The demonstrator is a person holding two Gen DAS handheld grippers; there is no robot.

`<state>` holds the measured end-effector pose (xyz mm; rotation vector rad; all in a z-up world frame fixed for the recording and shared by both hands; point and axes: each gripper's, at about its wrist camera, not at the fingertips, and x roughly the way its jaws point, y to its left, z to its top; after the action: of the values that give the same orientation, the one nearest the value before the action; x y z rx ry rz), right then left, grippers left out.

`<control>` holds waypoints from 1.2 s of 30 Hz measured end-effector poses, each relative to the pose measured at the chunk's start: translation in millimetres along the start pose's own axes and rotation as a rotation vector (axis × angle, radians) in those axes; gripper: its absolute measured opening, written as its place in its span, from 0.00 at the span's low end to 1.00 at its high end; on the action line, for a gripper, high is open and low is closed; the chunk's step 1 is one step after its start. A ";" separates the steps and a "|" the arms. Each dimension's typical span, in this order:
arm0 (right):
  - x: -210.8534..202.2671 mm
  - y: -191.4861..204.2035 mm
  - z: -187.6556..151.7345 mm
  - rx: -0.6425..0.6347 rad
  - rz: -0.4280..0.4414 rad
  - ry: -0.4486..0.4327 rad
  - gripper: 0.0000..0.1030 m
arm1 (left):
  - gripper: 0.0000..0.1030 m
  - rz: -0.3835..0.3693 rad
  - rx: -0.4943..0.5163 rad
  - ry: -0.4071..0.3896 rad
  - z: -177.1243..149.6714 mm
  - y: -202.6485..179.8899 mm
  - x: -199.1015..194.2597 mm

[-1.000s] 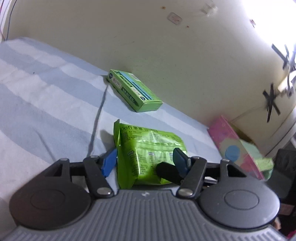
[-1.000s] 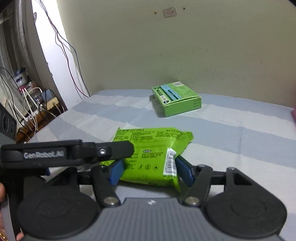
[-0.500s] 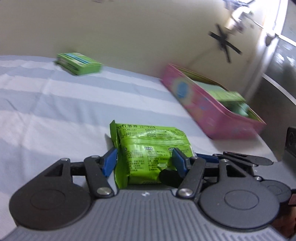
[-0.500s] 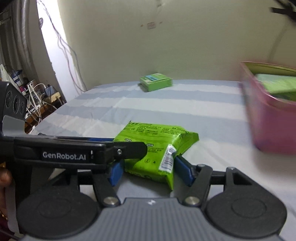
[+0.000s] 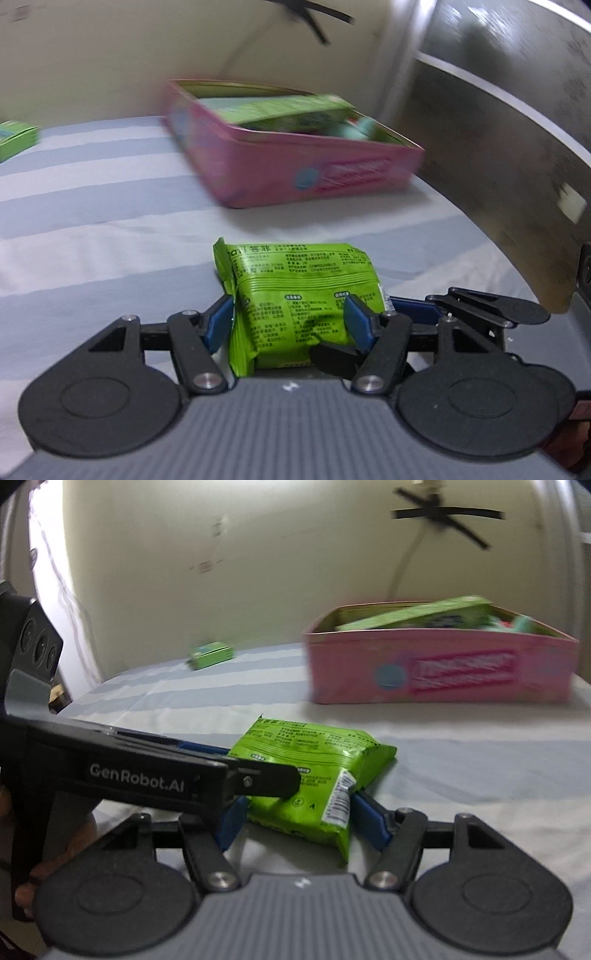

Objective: Organize objects
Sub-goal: 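Carry the wet-wipe pack in the left tool and release it into the tin, then withdraw both tools from the tin toward the small green box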

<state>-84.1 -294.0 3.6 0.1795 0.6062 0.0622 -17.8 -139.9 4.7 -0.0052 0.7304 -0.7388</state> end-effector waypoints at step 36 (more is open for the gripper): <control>68.0 -105.9 110.2 -0.040 -0.112 -0.322 0.77 | 0.67 0.057 0.037 -0.151 138.0 -25.9 75.5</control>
<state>35.3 -406.9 34.7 0.1130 0.2926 -0.0627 88.5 -239.2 70.0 -0.0063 0.5704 -0.6893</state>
